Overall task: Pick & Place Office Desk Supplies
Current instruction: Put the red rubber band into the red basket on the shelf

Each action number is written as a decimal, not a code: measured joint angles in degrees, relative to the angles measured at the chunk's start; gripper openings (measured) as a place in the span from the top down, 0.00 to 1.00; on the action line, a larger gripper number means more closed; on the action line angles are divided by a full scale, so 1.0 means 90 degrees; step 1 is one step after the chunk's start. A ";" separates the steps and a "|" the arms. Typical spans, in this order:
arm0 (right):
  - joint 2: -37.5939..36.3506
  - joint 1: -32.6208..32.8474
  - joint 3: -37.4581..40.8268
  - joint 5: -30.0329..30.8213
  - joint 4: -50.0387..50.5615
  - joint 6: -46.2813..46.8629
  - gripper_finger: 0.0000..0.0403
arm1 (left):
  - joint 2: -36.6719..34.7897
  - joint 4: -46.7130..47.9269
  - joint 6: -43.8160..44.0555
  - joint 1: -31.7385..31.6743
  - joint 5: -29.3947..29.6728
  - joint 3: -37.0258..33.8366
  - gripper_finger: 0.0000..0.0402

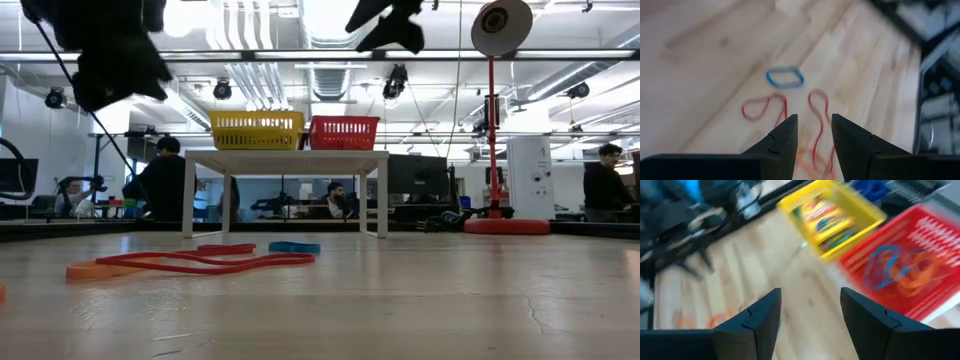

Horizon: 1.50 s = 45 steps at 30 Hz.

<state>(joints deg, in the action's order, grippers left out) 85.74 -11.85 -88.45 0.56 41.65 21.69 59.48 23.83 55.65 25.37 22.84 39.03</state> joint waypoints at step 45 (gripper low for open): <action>-0.1580 0.3137 0.3617 0.2095 -0.1702 0.3806 0.56 | 0.4304 -0.3022 -0.3676 -0.1217 -0.0862 0.0012 0.59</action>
<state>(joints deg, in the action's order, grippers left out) 71.53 16.38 -55.90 19.42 26.34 55.94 98.21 -3.36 22.57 14.41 15.08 39.13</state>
